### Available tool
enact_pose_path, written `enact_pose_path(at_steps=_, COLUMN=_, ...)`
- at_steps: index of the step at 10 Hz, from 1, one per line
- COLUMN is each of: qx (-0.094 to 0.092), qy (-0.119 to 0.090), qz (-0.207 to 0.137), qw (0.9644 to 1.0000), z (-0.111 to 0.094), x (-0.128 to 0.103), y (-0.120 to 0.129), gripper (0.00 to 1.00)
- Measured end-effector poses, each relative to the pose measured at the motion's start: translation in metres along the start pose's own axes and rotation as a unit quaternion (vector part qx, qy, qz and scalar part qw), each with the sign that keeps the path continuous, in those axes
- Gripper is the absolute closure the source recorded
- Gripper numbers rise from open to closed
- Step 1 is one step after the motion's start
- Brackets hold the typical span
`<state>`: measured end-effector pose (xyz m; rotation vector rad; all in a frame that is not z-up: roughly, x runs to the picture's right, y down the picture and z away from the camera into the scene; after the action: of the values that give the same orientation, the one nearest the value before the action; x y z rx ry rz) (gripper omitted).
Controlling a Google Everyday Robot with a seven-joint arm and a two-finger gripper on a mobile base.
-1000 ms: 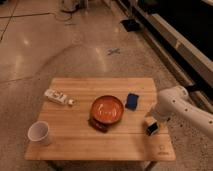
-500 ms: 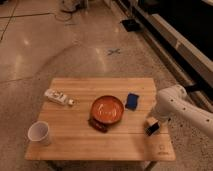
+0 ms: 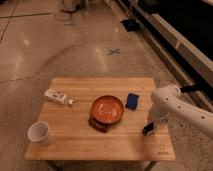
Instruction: Place the eraser in the ceramic cup
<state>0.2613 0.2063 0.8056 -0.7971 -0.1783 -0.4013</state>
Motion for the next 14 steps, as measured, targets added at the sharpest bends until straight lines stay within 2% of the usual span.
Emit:
enact_pose_path(at_steps=1, qx=-0.013, qy=-0.003, qz=0.031, qw=0.9994, z=-0.004, x=-0.005, y=-0.003, gripper=0.86)
enact_pose_path(at_steps=3, qx=-0.039, qy=-0.013, qz=0.086, qw=0.9954, z=-0.014, x=-0.015, y=-0.013, gripper=0.86)
enact_pose_path(at_steps=4, qx=-0.046, qy=-0.018, qz=0.103, qw=0.9935, z=-0.017, x=-0.020, y=-0.019, gripper=0.86)
enact_pose_path(at_steps=5, qx=-0.052, qy=-0.029, qz=0.130, qw=0.9898, z=-0.026, x=-0.031, y=-0.034, gripper=0.86)
enact_pose_path(at_steps=6, qx=-0.050, qy=-0.039, qz=0.146, qw=0.9873, z=-0.033, x=-0.039, y=-0.046, gripper=0.86)
enact_pose_path(at_steps=7, qx=-0.045, qy=-0.049, qz=0.159, qw=0.9850, z=-0.041, x=-0.044, y=-0.056, gripper=0.86)
enact_pose_path(at_steps=10, qx=-0.002, qy=-0.099, qz=0.210, qw=0.9726, z=-0.083, x=-0.065, y=-0.092, gripper=0.86)
enact_pose_path(at_steps=11, qx=0.020, qy=-0.125, qz=0.228, qw=0.9653, z=-0.104, x=-0.077, y=-0.102, gripper=0.86)
enact_pose_path(at_steps=14, qx=0.066, qy=-0.179, qz=0.242, qw=0.9514, z=-0.140, x=-0.105, y=-0.119, gripper=0.86)
